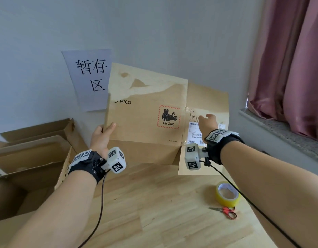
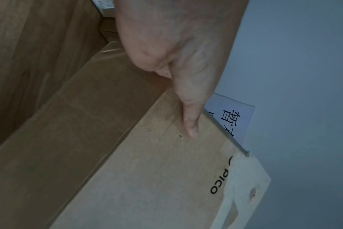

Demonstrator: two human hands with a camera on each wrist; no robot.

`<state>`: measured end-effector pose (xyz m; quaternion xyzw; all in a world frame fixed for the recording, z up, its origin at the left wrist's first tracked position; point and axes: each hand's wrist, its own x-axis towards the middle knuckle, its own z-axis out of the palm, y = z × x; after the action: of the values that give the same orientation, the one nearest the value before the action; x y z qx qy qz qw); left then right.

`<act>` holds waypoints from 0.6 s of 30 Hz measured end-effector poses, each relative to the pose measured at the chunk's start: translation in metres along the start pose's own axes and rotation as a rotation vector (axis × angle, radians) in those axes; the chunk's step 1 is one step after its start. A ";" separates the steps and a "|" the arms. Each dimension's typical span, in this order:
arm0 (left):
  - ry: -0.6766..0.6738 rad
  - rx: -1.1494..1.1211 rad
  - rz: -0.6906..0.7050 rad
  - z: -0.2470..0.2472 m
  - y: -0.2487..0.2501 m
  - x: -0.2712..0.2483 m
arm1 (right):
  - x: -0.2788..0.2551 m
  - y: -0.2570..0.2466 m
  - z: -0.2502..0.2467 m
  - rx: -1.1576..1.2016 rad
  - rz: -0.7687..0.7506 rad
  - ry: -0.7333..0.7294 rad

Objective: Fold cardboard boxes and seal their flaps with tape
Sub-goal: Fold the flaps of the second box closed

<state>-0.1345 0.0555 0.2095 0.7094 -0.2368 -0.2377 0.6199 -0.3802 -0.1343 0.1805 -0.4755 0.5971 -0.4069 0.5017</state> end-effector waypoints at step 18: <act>0.141 0.731 0.717 0.030 0.096 0.032 | -0.028 -0.074 0.017 -0.205 -0.671 0.062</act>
<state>-0.1325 0.0005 0.2995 0.7683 -0.4901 0.1364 0.3885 -0.3501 -0.1235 0.2546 -0.6805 0.4602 -0.5014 0.2715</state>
